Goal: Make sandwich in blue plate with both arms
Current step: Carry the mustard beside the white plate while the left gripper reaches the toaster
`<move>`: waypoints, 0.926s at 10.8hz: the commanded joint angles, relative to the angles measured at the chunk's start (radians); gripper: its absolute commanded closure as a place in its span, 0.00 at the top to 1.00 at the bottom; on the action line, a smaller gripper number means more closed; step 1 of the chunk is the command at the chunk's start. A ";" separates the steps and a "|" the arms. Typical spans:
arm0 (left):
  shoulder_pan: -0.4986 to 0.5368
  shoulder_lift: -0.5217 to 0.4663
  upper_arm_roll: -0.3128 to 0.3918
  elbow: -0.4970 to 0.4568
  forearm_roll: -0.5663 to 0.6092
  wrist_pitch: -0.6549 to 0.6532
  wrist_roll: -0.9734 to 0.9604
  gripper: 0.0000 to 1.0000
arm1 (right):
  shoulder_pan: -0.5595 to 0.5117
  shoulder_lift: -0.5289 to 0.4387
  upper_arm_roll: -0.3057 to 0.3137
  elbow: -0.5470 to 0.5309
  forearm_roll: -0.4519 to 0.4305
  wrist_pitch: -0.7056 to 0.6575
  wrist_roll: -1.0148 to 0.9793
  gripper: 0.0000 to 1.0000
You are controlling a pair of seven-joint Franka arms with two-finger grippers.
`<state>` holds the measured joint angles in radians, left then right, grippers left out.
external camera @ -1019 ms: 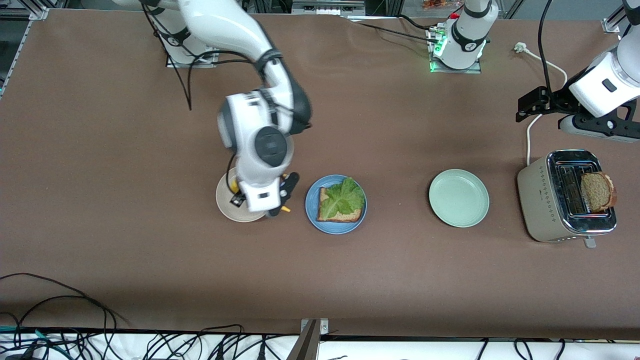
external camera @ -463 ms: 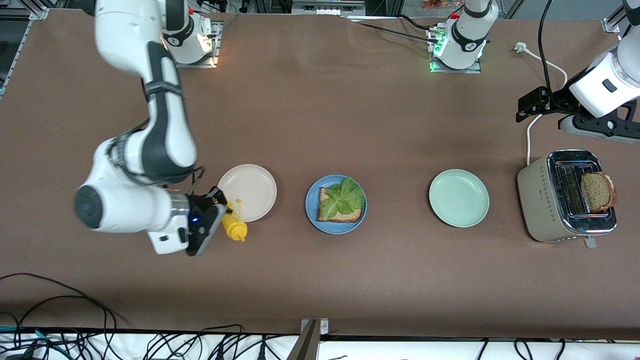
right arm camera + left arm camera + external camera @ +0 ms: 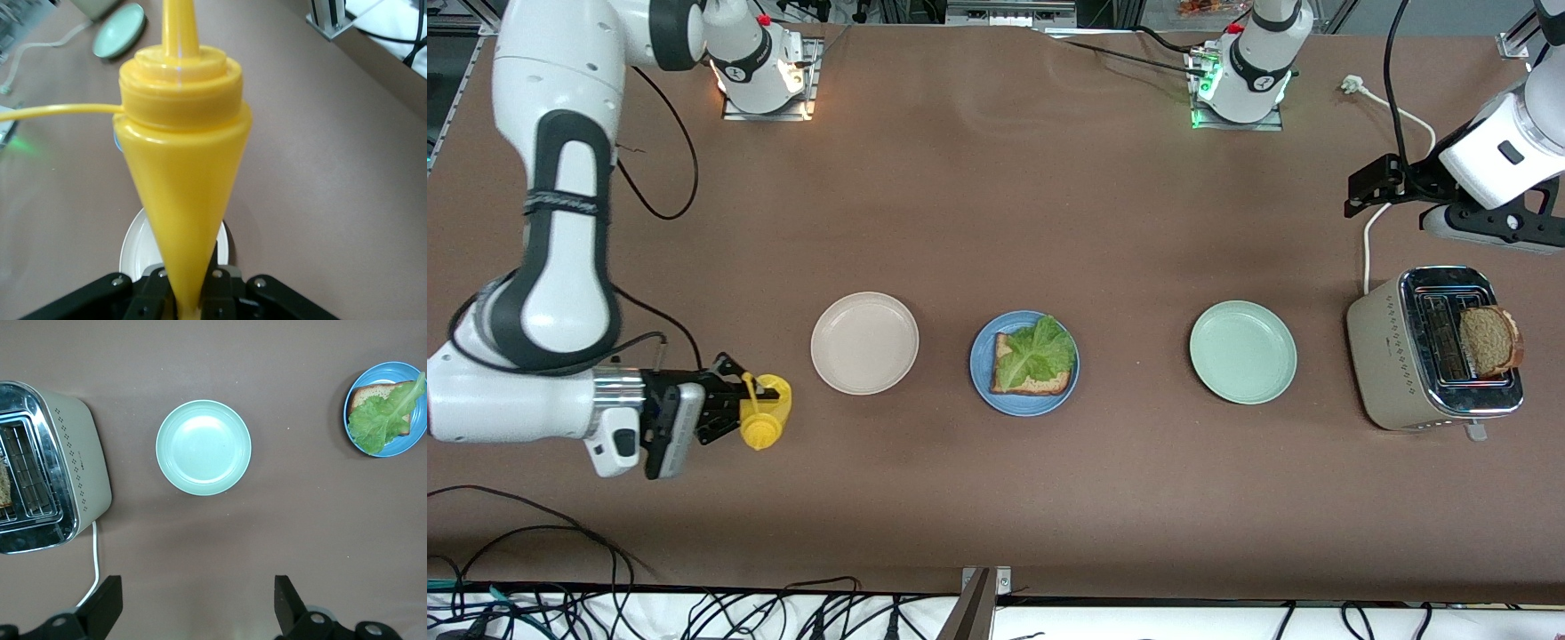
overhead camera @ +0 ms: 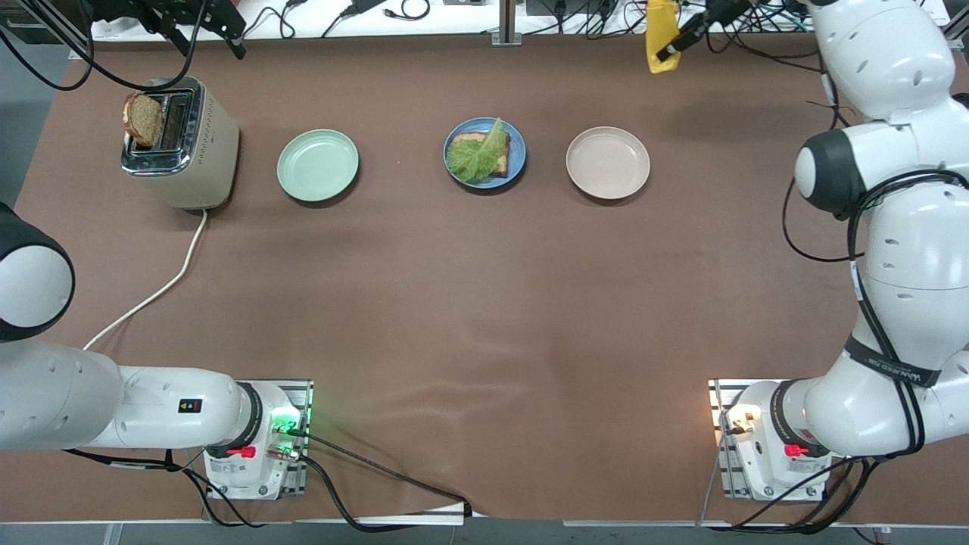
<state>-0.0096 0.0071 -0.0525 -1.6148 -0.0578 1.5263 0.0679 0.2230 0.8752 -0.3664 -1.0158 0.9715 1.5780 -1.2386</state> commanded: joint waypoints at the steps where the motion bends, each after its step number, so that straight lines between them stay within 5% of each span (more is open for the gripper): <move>1: 0.006 0.005 0.002 0.021 -0.010 -0.012 0.007 1.00 | -0.094 0.008 0.030 -0.079 0.139 -0.067 -0.227 0.00; 6: 0.066 0.036 0.008 0.035 0.009 -0.008 0.006 1.00 | -0.139 0.105 0.038 -0.087 0.261 -0.098 -0.456 0.00; 10: 0.068 0.160 0.017 0.151 0.038 -0.005 0.006 1.00 | -0.142 0.183 0.038 -0.087 0.328 -0.084 -0.588 0.00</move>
<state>0.0565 0.0667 -0.0399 -1.5679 -0.0404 1.5320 0.0689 0.0963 1.0351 -0.3397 -1.1059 1.2699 1.4954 -1.7566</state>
